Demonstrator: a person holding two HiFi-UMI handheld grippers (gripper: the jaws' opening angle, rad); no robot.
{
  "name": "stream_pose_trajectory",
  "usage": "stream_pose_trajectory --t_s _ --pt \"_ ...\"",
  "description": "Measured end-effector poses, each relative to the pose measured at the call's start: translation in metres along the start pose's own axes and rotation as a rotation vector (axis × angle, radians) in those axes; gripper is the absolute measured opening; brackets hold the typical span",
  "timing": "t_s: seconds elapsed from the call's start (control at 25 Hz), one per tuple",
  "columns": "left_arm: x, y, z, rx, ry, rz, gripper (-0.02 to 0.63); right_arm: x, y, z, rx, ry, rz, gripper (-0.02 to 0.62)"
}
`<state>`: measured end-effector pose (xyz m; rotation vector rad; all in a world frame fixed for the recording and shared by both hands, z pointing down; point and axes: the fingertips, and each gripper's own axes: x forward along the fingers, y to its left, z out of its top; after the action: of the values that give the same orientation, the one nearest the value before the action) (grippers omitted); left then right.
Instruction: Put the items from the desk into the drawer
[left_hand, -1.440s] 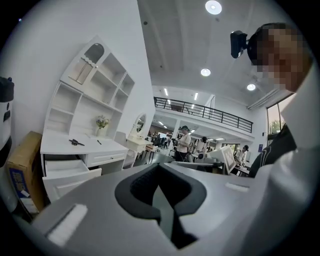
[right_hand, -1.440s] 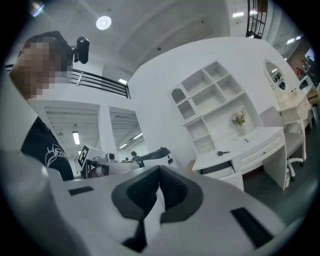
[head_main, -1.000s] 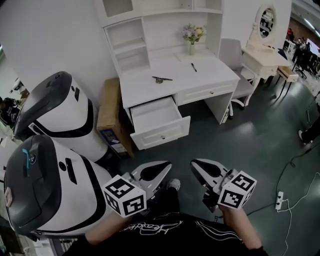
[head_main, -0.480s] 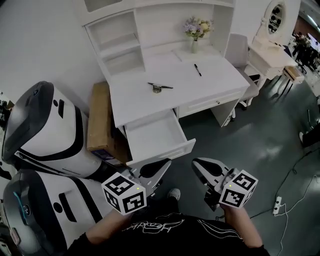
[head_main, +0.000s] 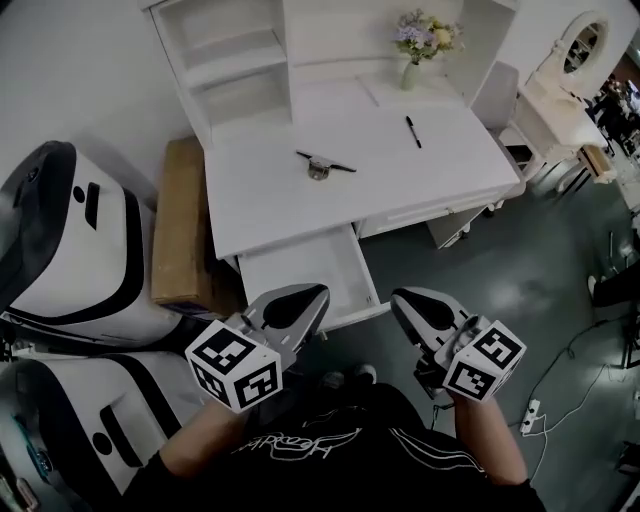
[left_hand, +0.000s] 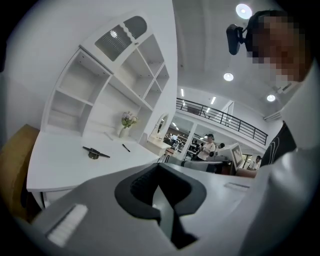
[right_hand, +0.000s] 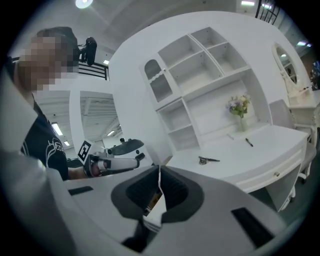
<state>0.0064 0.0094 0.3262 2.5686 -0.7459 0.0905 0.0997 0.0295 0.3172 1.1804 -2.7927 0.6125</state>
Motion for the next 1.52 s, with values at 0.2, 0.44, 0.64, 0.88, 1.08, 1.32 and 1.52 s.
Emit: stream_pose_trajectory --t_s 0.2,0.44,0.64,0.88,1.08,1.32,1.52 --pt "0.012 0.033 0.008 -0.030 -0.016 0.059 0.009 0.038 -0.029 0.010 0.002 0.025 0.063 0.011" --pt "0.037 0.068 0.019 -0.045 -0.007 0.117 0.009 0.084 -0.075 0.027 -0.032 0.069 0.115 0.011" --pt "0.057 0.110 0.023 -0.093 -0.007 0.189 0.009 0.130 -0.119 0.030 -0.102 0.134 0.135 0.080" --pt "0.063 0.152 0.019 -0.157 0.001 0.271 0.009 0.189 -0.160 0.026 -0.307 0.230 0.114 0.133" --pt "0.068 0.175 0.016 -0.196 0.000 0.313 0.009 0.232 -0.182 0.023 -0.434 0.288 0.110 0.167" --pt "0.067 0.196 0.007 -0.231 0.006 0.354 0.009 0.274 -0.204 0.002 -0.643 0.392 0.098 0.172" --pt "0.059 0.210 -0.001 -0.263 0.009 0.395 0.009 0.306 -0.213 -0.017 -0.882 0.454 0.086 0.172"
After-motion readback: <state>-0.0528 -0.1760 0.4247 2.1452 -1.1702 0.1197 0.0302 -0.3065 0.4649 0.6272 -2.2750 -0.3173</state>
